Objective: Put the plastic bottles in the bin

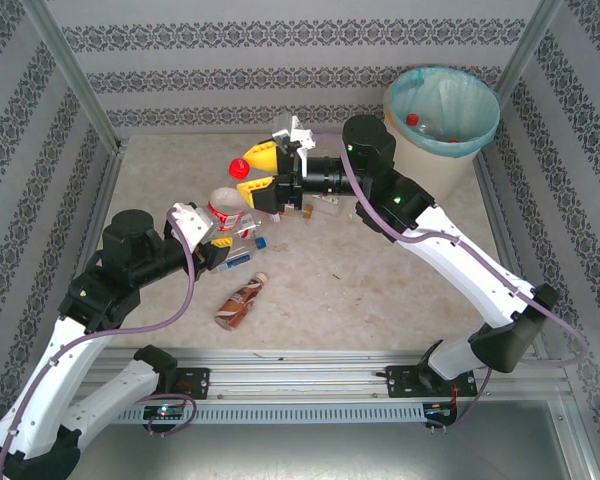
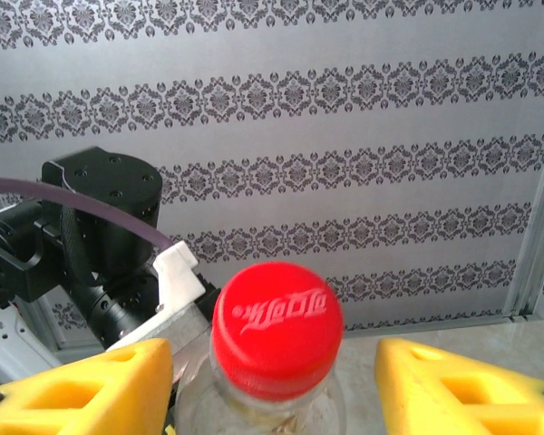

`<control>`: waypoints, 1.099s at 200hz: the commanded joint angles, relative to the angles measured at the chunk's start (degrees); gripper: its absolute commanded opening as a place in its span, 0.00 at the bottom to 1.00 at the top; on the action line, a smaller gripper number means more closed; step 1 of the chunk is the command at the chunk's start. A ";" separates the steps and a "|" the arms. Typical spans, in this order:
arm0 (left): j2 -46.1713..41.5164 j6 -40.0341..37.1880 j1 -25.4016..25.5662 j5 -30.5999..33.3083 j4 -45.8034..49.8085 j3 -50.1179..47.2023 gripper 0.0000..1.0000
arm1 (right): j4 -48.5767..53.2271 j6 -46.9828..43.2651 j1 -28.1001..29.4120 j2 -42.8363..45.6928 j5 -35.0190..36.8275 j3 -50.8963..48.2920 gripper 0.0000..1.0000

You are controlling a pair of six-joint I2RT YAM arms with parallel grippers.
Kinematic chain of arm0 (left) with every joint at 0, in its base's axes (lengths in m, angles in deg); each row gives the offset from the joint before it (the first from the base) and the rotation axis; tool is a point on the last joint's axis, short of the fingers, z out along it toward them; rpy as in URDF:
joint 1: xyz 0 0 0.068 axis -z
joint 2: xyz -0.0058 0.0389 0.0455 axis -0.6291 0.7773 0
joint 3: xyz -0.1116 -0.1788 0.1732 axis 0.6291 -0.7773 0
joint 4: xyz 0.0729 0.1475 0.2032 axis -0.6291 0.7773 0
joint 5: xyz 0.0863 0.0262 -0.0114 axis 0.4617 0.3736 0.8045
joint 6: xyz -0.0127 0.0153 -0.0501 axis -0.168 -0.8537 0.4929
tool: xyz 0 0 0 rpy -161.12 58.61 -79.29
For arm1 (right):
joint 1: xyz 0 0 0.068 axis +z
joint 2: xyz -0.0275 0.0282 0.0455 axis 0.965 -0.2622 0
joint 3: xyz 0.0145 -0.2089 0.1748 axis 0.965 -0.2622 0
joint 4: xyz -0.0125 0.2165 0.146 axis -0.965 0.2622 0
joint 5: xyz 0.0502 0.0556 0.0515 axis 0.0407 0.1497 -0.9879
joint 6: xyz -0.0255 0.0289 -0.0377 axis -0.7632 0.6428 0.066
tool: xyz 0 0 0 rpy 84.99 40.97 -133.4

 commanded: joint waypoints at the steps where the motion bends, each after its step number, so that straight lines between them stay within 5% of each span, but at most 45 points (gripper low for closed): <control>1: -0.61 -0.93 0.47 -2.10 -2.29 -0.64 0.43 | -1.81 -0.46 0.71 -1.17 -0.05 2.61 0.56; 88: -0.82 -1.53 0.52 -0.99 -1.78 -0.44 0.42 | -0.30 -0.58 1.31 -1.80 -3.35 3.85 0.28; 111: -1.42 -1.38 0.49 0.31 -2.61 -0.70 0.44 | -0.09 -0.84 1.17 -1.71 -4.25 3.83 0.00; 131: -2.60 -0.44 0.48 1.13 -4.66 -1.29 0.55 | -0.15 -0.74 1.20 -1.52 -4.03 3.83 0.00; 170: -6.63 -0.05 0.47 0.80 -9.09 -3.63 0.99 | 1.08 -0.55 0.94 -0.15 1.06 4.55 0.00; 220: -11.56 2.67 0.42 4.96 -15.78 -5.59 1.00 | 11.70 -11.02 -2.17 5.60 20.26 7.62 0.00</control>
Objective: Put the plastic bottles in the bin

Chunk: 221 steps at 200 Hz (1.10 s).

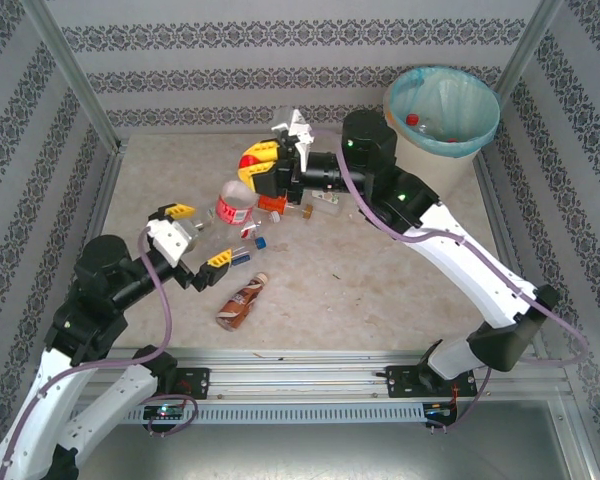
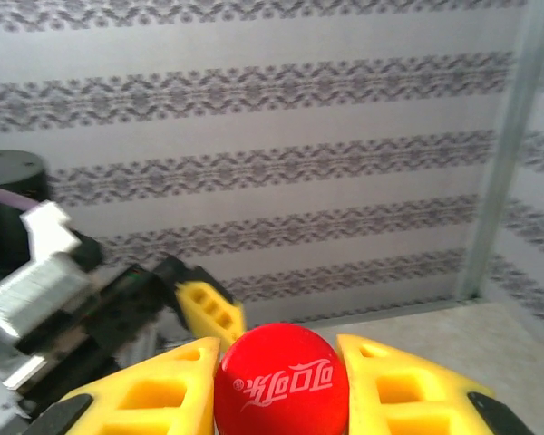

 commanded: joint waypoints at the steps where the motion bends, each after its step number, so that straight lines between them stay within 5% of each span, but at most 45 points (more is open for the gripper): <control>1: -1.37 2.54 0.42 2.58 -7.34 -0.70 1.00 | 5.25 -7.56 -1.99 5.10 12.77 3.97 0.00; 48: 1.52 2.55 0.44 1.74 -6.43 1.54 1.00 | 10.59 -18.18 -13.76 6.26 31.15 10.44 0.00; 107: 8.46 6.59 0.51 -1.16 -3.53 4.25 1.00 | 9.61 -22.75 -30.99 -2.72 47.97 15.63 0.00; 221: 9.98 10.44 0.55 -1.60 -5.24 0.15 1.00 | 1.18 -10.81 -44.29 -12.31 35.85 4.36 0.00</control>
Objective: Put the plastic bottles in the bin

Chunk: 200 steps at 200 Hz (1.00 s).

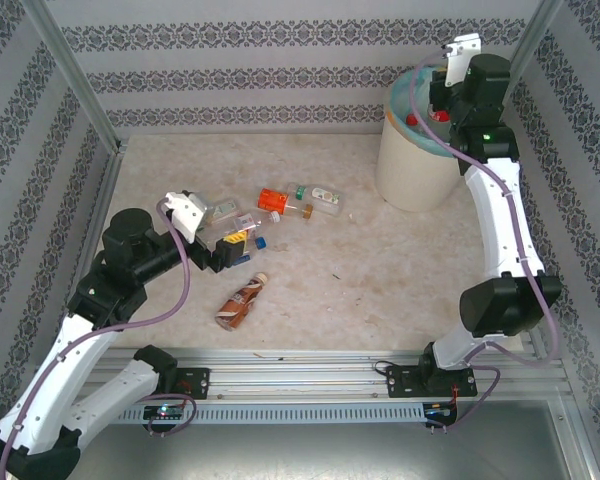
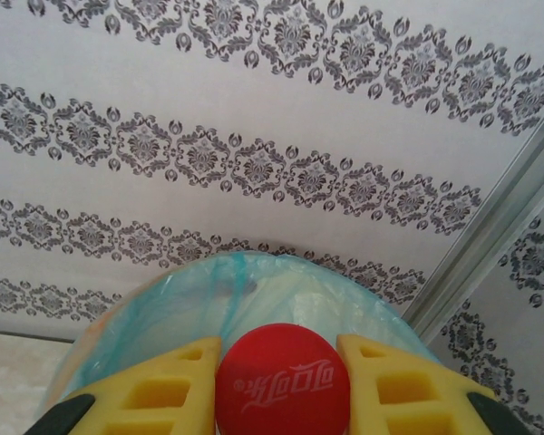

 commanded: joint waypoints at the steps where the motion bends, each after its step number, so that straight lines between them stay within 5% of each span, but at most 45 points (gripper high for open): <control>1: -0.21 1.16 0.56 -0.10 -1.39 -1.23 1.00 | -4.20 1.80 -0.99 -3.20 -3.61 -2.47 0.00; 107: 0.49 1.14 0.55 0.19 -1.86 -2.21 1.00 | -3.86 5.07 -4.75 -12.41 -10.04 -3.09 0.00; 200: 0.81 0.98 0.58 0.82 -2.88 -1.64 1.00 | -11.65 3.49 -0.92 -4.20 -7.85 2.22 0.00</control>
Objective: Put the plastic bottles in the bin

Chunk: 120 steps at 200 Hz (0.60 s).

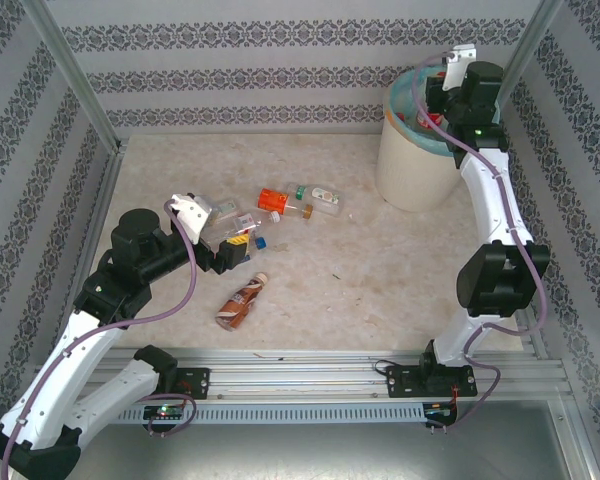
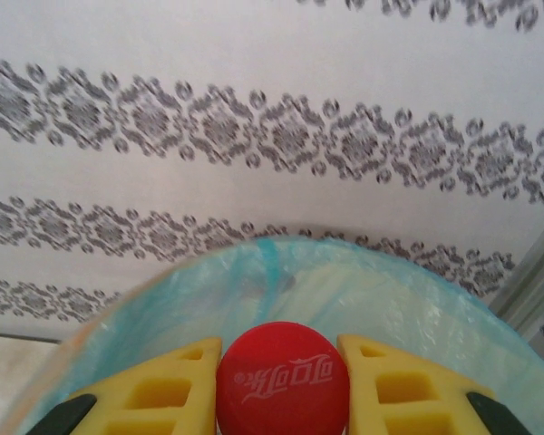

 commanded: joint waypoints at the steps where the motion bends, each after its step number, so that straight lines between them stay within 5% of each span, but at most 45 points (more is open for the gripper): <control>1: 0.05 0.35 0.59 0.36 -2.75 0.24 1.00 | -3.60 -2.29 2.13 2.91 1.22 3.98 0.00; 62: 0.12 0.09 0.51 1.04 -3.06 -0.09 1.00 | -4.14 -2.95 2.41 -4.23 -0.95 7.21 0.00; 120: -0.95 -0.07 0.55 1.52 -1.71 -0.05 1.00 | -3.27 -0.53 0.40 -7.73 -3.30 -0.16 0.00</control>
